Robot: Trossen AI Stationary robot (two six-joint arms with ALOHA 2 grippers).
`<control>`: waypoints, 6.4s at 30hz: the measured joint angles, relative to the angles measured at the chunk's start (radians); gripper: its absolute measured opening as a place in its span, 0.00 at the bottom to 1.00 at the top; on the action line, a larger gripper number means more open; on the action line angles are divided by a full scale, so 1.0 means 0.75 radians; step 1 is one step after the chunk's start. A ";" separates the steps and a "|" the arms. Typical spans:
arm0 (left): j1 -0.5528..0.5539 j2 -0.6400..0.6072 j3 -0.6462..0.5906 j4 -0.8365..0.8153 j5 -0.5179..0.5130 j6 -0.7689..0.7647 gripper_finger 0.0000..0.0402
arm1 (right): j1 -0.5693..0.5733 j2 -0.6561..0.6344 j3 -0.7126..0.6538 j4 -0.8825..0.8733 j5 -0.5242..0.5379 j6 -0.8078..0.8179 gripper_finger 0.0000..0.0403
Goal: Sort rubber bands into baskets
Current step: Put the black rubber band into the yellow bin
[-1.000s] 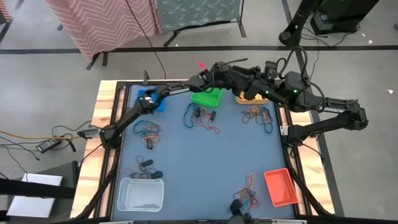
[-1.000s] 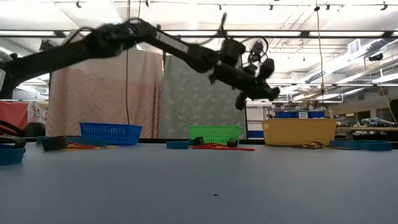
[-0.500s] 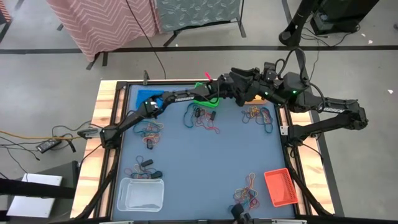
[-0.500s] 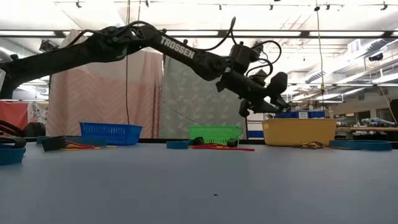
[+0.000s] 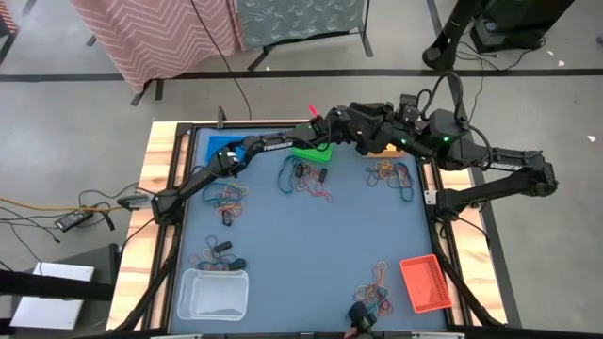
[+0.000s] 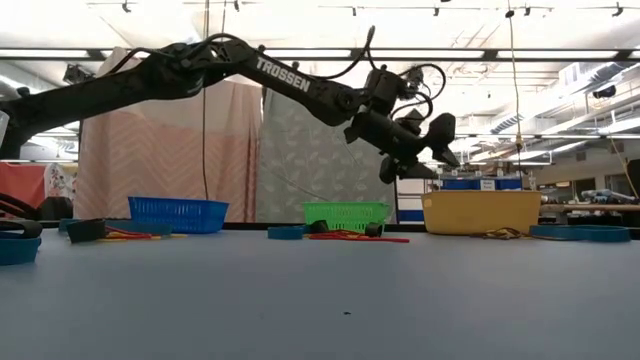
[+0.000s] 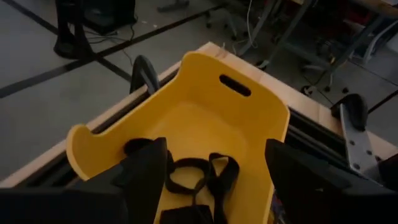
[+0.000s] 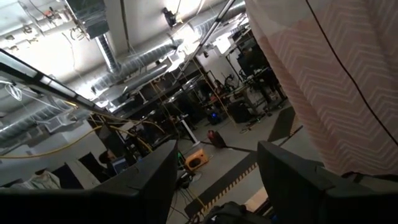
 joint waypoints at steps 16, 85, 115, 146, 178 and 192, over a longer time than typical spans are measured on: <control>0.177 -0.279 0.000 -0.538 1.008 -0.315 0.60 | -0.001 0.000 0.000 0.043 -0.023 -0.011 0.57; -0.525 -2.167 -2.483 -0.438 0.318 -0.942 0.47 | -0.013 0.003 0.000 -0.062 -0.046 -0.082 0.57; -0.699 -1.820 -2.355 -0.890 -0.097 -0.996 0.40 | -0.030 0.003 0.000 -0.114 -0.045 -0.102 0.57; -0.273 -1.461 -1.576 -0.330 -0.064 0.090 0.00 | -0.028 -0.010 0.000 0.161 -0.045 -0.122 0.57; -0.049 -0.059 -0.027 -0.137 0.088 0.303 0.23 | -0.024 -0.009 0.000 0.355 -0.045 -0.231 0.57; 0.020 -0.143 -0.001 -0.364 0.162 0.242 0.67 | -0.024 -0.009 0.000 0.340 -0.046 -0.231 0.57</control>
